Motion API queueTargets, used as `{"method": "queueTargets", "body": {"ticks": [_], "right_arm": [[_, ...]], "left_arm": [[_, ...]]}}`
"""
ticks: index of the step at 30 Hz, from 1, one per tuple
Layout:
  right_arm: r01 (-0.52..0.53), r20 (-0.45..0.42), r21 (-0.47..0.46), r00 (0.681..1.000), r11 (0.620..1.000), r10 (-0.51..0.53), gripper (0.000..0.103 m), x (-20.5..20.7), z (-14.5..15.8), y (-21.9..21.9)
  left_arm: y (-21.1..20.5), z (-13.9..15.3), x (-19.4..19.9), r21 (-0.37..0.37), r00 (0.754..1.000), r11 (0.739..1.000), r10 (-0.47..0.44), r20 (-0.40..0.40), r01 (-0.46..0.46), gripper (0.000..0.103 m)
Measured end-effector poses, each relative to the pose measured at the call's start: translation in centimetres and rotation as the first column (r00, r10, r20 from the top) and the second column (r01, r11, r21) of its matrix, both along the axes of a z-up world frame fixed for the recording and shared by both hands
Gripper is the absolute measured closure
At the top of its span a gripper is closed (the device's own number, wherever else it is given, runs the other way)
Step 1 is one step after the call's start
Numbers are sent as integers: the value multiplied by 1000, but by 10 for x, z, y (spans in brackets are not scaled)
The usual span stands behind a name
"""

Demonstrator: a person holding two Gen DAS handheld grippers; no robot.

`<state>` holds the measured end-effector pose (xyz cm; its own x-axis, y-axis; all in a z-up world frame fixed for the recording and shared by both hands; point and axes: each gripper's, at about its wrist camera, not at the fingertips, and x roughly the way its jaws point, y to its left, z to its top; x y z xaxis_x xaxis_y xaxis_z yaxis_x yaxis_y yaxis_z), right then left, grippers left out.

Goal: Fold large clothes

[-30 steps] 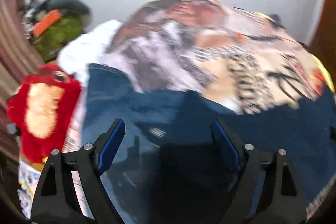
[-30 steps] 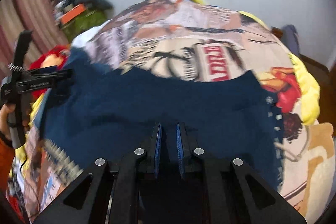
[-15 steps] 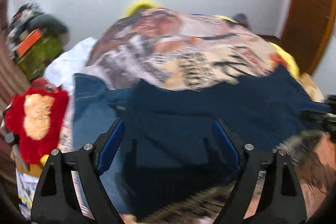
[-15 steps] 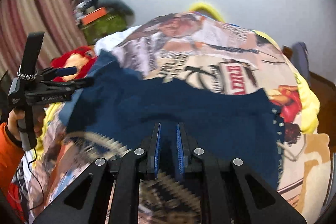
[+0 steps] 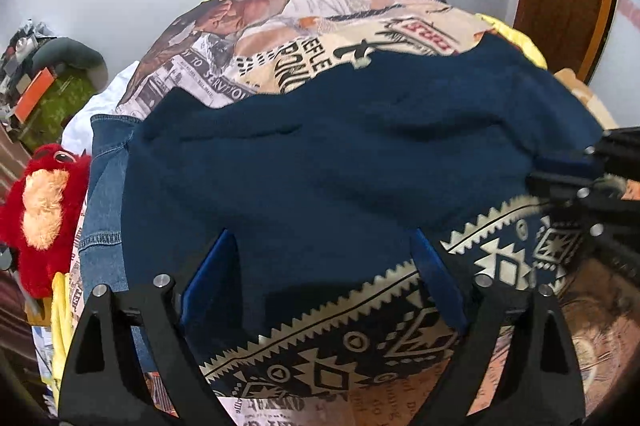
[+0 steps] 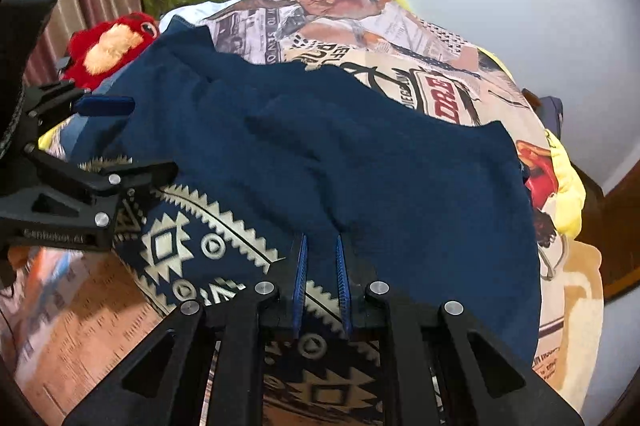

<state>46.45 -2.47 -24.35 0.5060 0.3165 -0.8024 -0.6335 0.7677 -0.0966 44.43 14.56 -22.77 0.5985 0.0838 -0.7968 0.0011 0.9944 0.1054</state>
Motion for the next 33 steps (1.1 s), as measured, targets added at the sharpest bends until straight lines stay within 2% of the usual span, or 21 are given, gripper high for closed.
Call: {"method": "queueTargets", "body": {"ticks": [3, 6, 13, 18, 23, 26, 27, 30, 33], "right_arm": [[1, 22, -4, 1000, 1000, -1, 94, -4, -2, -7], [34, 56, -26, 998, 999, -32, 94, -7, -3, -15], [71, 33, -9, 997, 997, -71, 94, -5, -4, -32], [113, 71, -36, 991, 993, -111, 94, -10, -3, -38], [153, 41, -11, 988, 988, -152, 94, -5, -4, -58], [242, 116, -87, 966, 966, -231, 93, -3, -7, -66], [270, 119, -105, 959, 957, -257, 93, -1, -11, -73], [301, 49, -66, 953, 951, -298, 93, 8, -19, -99], [310, 53, -88, 950, 947, -306, 94, 8, -21, -110]], "left_arm": [[4, -6, -3, 12, 1000, 1000, 10, -2, -10, 7], [13, -8, -9, -11, 1000, 1000, 23, -3, -23, 7], [26, -8, -22, -44, 997, 996, 75, -19, -76, 7], [46, 2, -47, 11, 986, 986, 166, 12, -167, 8], [90, 0, -87, -69, 965, 962, 263, -9, -263, 8], [112, -8, -114, -152, 948, 936, 315, -37, -317, 8], [118, -12, -122, -191, 944, 924, 328, -49, -331, 8], [127, -25, -136, -303, 935, 885, 342, -93, -353, 8], [123, -40, -141, -409, 933, 840, 339, -118, -357, 8]]}}
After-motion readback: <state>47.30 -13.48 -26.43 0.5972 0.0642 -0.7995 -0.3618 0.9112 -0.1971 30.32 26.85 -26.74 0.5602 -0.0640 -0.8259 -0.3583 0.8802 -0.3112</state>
